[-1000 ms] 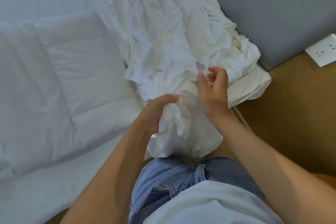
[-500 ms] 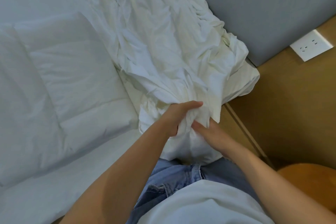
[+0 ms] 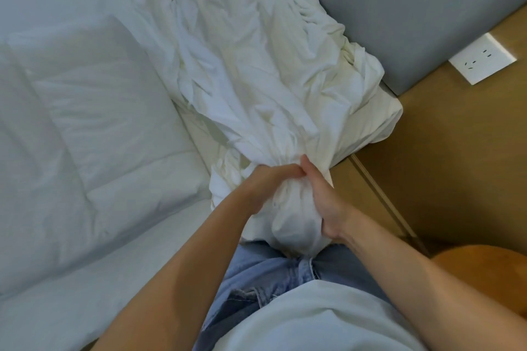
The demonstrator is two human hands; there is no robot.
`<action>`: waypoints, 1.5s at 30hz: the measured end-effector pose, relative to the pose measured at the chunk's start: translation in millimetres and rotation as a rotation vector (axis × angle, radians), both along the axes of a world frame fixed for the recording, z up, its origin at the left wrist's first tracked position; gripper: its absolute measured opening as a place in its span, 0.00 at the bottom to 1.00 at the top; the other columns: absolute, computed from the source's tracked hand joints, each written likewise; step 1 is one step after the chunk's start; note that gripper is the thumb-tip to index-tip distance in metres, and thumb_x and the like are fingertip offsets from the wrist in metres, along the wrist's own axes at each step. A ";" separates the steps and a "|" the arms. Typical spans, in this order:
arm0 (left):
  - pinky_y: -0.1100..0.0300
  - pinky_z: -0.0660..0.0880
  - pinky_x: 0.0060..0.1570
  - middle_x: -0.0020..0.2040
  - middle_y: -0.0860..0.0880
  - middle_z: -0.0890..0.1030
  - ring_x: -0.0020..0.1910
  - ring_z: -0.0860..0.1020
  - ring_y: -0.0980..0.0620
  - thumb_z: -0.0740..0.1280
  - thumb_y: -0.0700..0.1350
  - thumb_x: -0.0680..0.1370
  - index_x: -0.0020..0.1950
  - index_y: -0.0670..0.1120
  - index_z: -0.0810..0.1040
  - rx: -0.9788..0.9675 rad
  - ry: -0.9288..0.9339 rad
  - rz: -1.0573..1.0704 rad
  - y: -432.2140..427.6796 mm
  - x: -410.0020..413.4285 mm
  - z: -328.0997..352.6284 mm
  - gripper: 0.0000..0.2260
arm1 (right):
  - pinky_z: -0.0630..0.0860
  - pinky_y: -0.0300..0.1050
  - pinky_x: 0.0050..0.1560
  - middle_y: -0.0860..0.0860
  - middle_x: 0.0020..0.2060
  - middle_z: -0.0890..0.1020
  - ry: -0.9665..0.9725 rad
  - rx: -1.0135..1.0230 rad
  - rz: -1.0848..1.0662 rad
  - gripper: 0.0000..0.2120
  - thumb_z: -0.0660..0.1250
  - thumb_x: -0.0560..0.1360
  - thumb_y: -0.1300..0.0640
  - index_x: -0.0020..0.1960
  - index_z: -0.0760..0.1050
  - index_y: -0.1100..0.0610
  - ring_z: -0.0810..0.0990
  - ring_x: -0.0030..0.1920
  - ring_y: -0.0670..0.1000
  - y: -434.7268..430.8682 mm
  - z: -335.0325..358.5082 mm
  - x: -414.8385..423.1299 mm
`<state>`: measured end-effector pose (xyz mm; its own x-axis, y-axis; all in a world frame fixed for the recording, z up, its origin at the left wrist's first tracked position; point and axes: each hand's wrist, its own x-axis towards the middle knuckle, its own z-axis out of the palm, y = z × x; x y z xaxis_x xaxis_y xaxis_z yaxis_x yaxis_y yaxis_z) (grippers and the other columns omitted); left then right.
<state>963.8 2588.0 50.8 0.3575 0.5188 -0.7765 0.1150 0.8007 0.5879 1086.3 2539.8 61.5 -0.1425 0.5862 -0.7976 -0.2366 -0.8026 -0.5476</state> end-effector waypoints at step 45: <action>0.58 0.67 0.37 0.50 0.38 0.79 0.51 0.77 0.39 0.56 0.37 0.79 0.51 0.34 0.77 0.006 0.874 0.197 -3.1 -25.1 -102.3 0.11 | 0.79 0.43 0.36 0.52 0.33 0.82 -0.318 -0.073 -0.360 0.06 0.65 0.70 0.69 0.41 0.76 0.58 0.82 0.33 0.51 58.3 -27.7 54.7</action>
